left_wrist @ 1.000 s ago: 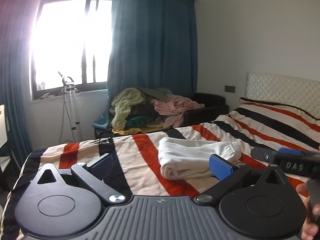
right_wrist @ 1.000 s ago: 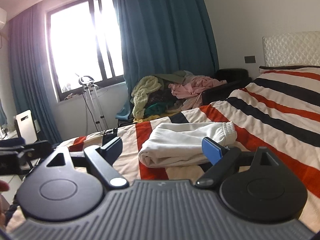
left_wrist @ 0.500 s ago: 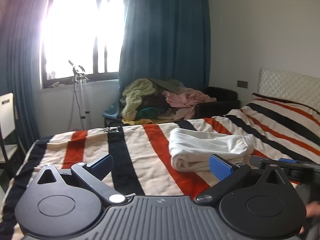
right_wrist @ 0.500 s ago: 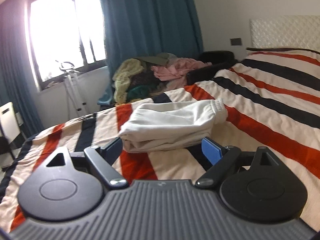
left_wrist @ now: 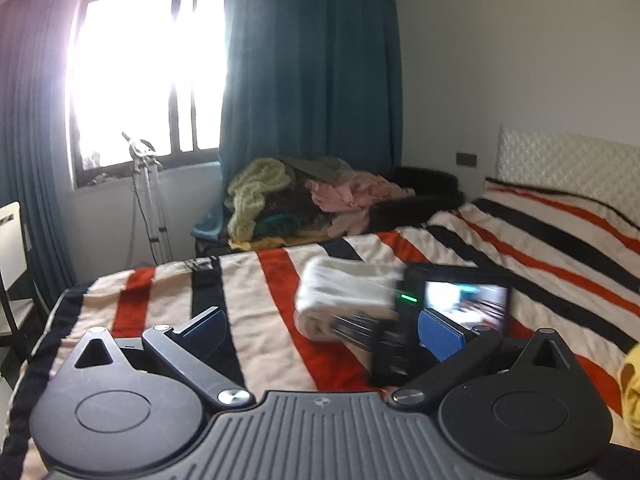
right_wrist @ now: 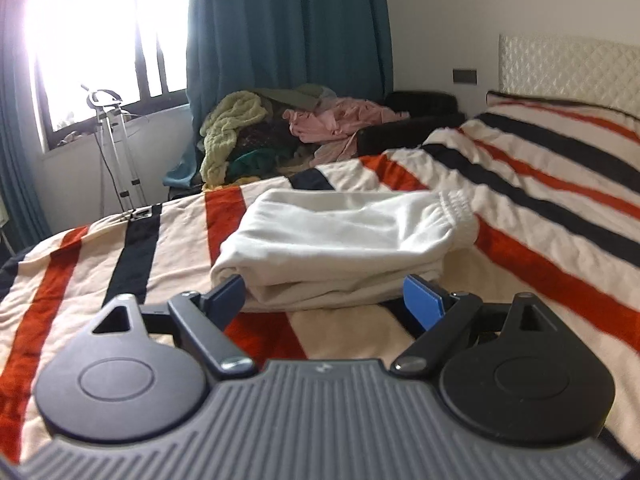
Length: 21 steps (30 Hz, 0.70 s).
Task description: Fold clothes
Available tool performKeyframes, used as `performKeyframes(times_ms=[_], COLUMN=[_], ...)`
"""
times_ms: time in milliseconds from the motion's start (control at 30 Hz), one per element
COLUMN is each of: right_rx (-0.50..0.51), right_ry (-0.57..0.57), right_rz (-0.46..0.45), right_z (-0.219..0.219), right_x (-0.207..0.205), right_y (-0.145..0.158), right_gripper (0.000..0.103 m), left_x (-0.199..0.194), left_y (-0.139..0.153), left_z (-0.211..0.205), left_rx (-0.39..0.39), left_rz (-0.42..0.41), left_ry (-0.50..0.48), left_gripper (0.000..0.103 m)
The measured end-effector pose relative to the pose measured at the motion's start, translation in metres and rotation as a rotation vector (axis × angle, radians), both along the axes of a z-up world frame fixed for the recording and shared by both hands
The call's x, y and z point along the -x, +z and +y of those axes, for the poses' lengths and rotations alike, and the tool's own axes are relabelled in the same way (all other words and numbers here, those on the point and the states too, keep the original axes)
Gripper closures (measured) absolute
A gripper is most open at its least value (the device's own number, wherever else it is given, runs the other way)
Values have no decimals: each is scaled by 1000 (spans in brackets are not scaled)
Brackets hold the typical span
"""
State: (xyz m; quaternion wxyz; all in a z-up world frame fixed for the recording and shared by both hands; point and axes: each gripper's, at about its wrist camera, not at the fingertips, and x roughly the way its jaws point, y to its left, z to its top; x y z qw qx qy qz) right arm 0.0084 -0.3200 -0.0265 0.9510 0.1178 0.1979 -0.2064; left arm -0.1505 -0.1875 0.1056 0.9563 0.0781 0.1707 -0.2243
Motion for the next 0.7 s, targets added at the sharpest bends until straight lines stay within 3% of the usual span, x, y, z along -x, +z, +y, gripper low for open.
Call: performKeyframes(times_ms=[133, 333, 533, 700], right_rx=[-44, -67, 29, 51], right_ry=[42, 59, 30, 37], right_rz=[30, 50, 51, 56], right_z=[5, 11, 19, 21], right_x=[-1, 5, 5, 6], right_y=[-12, -25, -25, -25], right_gripper=[15, 15, 15, 15], left_x=[22, 32, 34, 36], left_y=[-15, -35, -45, -50], left_z=[-30, -54, -57, -54], left_rx=[-29, -43, -51, -48], left_rz=[23, 51, 63, 62], left_ry=[-43, -31, -27, -36], left_gripper=[0, 0, 0, 0])
